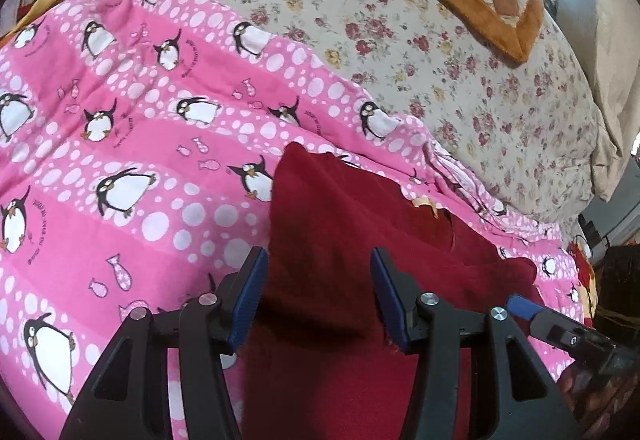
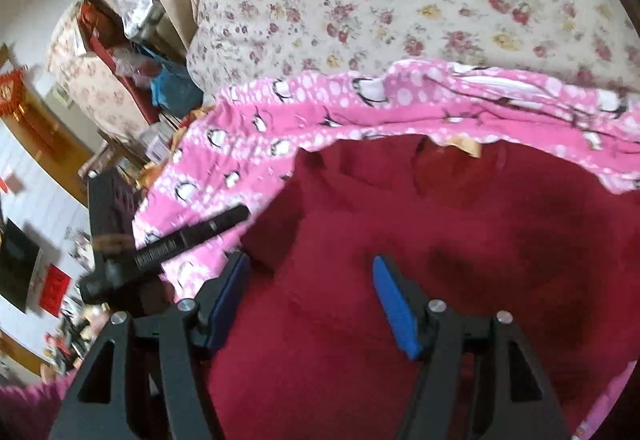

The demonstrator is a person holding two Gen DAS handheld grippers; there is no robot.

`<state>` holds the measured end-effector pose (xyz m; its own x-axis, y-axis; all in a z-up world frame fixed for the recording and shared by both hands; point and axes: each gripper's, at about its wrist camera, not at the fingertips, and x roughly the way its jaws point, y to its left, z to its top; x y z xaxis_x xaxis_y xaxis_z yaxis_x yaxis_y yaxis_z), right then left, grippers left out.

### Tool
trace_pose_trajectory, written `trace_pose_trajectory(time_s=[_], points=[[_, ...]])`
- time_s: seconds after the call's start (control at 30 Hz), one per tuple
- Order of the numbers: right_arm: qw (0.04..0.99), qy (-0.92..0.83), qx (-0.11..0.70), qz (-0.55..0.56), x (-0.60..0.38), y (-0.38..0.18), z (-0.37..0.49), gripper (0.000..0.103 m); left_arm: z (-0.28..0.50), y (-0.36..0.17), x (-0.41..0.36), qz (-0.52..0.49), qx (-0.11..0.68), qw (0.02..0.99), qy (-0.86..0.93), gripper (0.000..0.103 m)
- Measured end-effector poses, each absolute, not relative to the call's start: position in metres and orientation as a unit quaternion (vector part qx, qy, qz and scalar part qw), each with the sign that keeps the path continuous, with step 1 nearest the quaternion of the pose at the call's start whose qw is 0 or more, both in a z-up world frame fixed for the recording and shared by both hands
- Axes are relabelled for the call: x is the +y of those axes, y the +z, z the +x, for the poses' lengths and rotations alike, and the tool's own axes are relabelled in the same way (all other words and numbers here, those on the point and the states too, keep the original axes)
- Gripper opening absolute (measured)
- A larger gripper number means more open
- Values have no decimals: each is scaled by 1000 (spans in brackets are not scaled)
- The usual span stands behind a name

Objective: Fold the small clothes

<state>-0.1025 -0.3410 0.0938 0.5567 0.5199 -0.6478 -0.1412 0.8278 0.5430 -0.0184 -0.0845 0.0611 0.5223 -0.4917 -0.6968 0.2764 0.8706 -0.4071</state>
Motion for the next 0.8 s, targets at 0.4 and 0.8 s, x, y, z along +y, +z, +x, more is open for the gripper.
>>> trace_pose_trajectory(time_s=[0.4, 0.8], points=[[862, 23, 448, 237, -473, 90, -203, 72, -42, 52, -150, -43, 469, 830, -299, 32], [877, -50, 468, 95, -473, 85, -196, 63, -18, 99, -165, -72, 456, 823, -329, 0]])
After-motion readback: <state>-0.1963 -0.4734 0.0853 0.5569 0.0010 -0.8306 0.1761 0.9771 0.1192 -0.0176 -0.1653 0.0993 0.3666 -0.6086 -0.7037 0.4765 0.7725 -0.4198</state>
